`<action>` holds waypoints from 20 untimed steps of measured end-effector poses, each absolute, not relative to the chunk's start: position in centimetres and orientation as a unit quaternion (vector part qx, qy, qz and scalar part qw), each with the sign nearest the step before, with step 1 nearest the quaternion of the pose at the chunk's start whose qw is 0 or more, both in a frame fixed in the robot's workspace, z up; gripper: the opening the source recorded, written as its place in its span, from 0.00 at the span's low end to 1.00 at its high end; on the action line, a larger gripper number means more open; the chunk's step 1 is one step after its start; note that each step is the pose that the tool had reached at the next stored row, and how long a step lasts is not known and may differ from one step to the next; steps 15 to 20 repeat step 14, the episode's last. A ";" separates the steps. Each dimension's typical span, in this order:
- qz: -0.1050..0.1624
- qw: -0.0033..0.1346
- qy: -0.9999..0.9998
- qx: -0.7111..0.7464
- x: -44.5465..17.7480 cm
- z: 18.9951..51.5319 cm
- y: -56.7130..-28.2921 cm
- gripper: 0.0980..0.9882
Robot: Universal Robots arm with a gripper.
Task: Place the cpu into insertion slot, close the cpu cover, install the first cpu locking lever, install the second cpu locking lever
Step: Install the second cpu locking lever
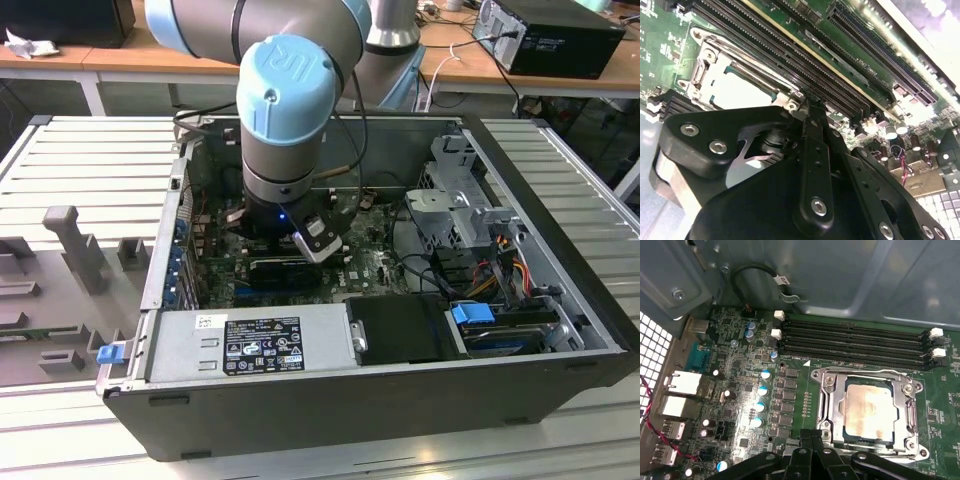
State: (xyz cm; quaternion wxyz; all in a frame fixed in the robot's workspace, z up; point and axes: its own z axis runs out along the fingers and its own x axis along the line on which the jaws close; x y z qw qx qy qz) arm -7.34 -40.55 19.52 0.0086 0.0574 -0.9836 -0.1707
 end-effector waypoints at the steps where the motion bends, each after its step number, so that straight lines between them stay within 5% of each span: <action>1: -0.170 0.009 -0.984 0.057 -7.3 19.8 -40.5 0.01; 20: -0.170 0.009 -0.984 0.057 -7.3 22.2 -40.5 0.01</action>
